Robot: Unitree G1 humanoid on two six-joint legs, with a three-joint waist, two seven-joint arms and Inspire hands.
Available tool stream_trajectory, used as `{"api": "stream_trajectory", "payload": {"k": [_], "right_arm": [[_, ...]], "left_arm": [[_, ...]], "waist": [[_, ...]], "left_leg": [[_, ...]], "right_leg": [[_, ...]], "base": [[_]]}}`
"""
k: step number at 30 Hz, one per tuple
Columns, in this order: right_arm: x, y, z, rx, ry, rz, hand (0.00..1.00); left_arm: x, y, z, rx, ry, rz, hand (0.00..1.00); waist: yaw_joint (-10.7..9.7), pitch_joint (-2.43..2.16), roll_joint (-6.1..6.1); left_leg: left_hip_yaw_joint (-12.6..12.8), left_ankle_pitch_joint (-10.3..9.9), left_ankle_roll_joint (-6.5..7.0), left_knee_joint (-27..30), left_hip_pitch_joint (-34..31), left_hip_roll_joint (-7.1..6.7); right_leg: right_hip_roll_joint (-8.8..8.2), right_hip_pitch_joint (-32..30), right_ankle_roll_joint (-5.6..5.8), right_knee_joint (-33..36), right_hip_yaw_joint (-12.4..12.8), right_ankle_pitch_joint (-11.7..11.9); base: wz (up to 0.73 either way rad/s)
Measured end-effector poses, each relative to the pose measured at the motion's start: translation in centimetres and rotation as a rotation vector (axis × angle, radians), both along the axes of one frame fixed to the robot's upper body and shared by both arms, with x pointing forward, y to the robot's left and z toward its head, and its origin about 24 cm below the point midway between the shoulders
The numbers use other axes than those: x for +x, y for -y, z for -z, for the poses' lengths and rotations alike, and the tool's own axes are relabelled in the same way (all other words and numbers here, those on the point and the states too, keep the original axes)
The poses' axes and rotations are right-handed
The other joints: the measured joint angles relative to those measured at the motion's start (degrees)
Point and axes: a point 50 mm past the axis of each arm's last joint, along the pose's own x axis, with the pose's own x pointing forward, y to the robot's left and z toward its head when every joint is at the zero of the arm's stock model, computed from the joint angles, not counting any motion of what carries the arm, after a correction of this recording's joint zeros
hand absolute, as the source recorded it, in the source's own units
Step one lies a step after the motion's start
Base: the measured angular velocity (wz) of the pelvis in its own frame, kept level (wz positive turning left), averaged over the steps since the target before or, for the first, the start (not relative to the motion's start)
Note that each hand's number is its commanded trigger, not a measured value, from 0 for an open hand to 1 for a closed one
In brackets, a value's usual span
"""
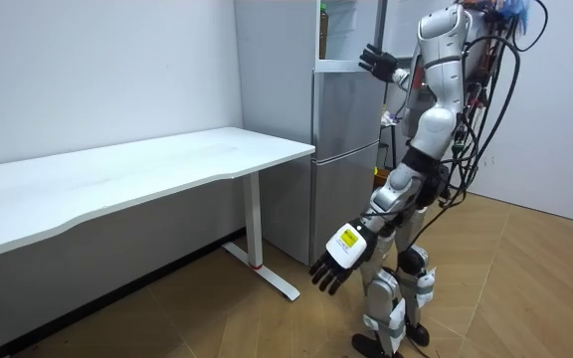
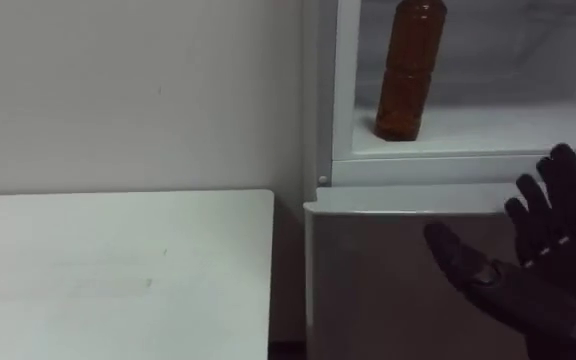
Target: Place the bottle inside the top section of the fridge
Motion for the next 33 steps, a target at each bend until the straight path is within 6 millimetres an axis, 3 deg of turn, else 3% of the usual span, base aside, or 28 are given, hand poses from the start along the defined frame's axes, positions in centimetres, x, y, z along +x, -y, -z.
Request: {"api": "stream_trajectory", "payload": {"k": [4,9,18,20,25,33], "right_arm": [[-0.7,0.6,2.7,0.011,-0.122,0.109,0.0],[-2.1,1.1,7.6,0.009,-0.353,0.226,0.0],[-4.5,1.8,13.3,0.02,-0.62,0.372,0.0],[-5.8,1.7,15.9,-0.014,-0.755,0.377,0.0],[-8.8,1.8,19.7,-0.073,-0.977,0.384,0.0],[-14.8,0.6,25.3,-0.067,-1.378,0.177,0.0]], "left_arm": [[1.3,0.1,-0.1,0.002,0.035,0.01,0.0],[2.9,0.6,-0.2,0.009,0.083,0.05,0.0],[3.8,0.7,-0.3,0.006,0.135,0.028,0.0],[3.4,0.7,-0.2,0.001,0.121,0.02,0.0],[2.9,0.7,-0.1,-0.002,0.109,0.01,0.0],[2.6,0.9,0.4,-0.025,0.07,0.002,0.0]], "waist": [[-0.5,-0.01,-0.05],[-1.4,0.07,-0.12],[-1.5,0.12,-0.14],[-1.6,0.17,-0.22],[-1.5,0.27,0.08],[-1.4,0.38,-0.3]], "left_leg": [[0.0,0.0,0.0,-0.3,0.1,-0.01],[0.2,0.0,-0.01,-0.9,0.2,-0.07],[0.9,0.0,0.0,-1.9,0.2,-0.21],[0.8,0.0,0.0,-2.1,0.8,-0.25],[0.8,-0.1,-0.08,-2.8,1.5,-0.22],[0.3,-0.2,-0.12,-2.6,1.4,-0.41]], "right_leg": [[-0.12,0.1,0.01,-0.2,-0.1,0.0],[-0.04,-0.1,0.04,-0.3,0.1,0.0],[0.12,-0.7,0.15,-0.5,0.6,-0.1],[0.14,0.2,0.18,-1.3,0.4,-0.1],[0.23,0.5,0.18,-1.3,0.5,-0.1],[-0.2,1.2,0.32,-1.4,-0.1,-0.5]], "base": [[-0.01],[-0.02],[-0.04],[0.04],[-0.01],[0.03]]}}
